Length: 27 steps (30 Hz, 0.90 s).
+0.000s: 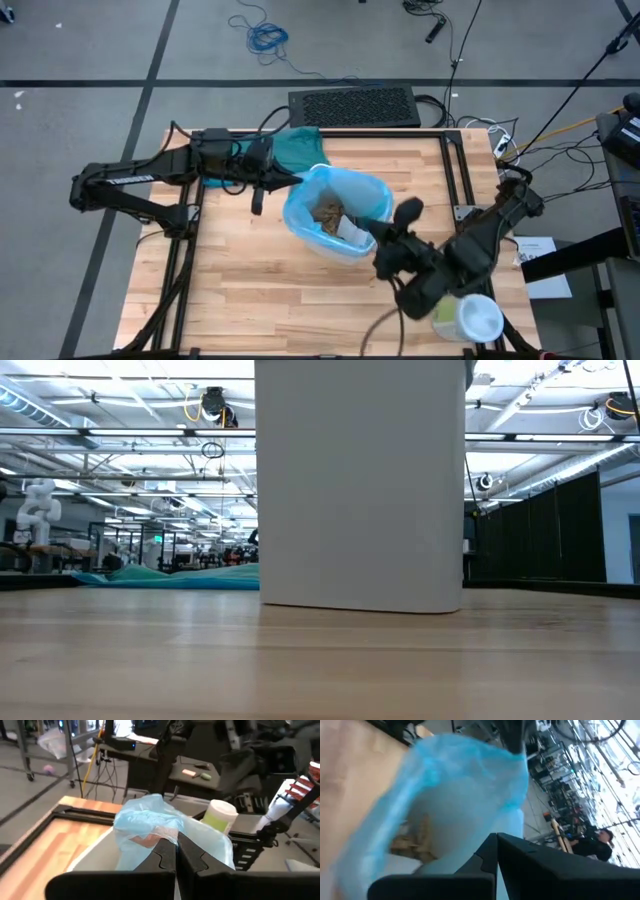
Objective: Place trash/remove bag and relplace
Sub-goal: Remove the blue trash bag from the bin
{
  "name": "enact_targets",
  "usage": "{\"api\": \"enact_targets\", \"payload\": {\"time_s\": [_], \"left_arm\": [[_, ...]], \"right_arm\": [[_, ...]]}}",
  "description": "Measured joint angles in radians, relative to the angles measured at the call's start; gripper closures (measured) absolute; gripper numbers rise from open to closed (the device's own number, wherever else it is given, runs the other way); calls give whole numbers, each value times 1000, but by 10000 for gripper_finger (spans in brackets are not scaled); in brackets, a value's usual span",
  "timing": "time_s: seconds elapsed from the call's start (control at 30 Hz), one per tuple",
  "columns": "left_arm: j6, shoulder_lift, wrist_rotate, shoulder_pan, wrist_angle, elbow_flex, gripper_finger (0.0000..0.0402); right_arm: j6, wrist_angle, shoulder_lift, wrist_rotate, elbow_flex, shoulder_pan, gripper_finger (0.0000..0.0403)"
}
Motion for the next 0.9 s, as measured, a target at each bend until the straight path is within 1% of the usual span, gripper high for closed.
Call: {"api": "enact_targets", "payload": {"time_s": [0.07, 0.13, 0.23, 0.33, 0.47, 0.5, 0.6, 0.7, 0.8, 0.9], "left_arm": [[13, 0, -11, -8, -16, 15, 402], [31, 0, -36, -15, -59, 29, 402], [49, 0, -94, -25, -133, 42, 402], [56, 0, -131, -40, -168, 42, 402], [57, 0, -151, -70, -169, 42, 402], [60, 0, -161, -78, -169, 42, 402], [65, 0, -186, -100, -174, 42, 402], [65, 0, -208, -113, -174, 42, 402], [63, 0, -210, -123, -174, 42, 402], [62, 0, -216, -124, -173, 42, 402]], "right_arm": [[-36, 0, 0, -65, 20, -20, 403], [-9, -2, 0, -164, 37, -20, 403], [171, -6, -1, -319, 51, -7, 400], [412, -80, -2, -394, 49, 17, 388], [791, -277, -2, -409, 0, 54, 372], [866, -285, -3, -417, -20, 66, 371], [929, -227, -39, -442, -121, 113, 376], [1082, -226, -88, -422, -228, 158, 394], [1270, -195, -142, -374, -360, 206, 400], [1421, -90, -194, -315, -499, 247, 399]]}}
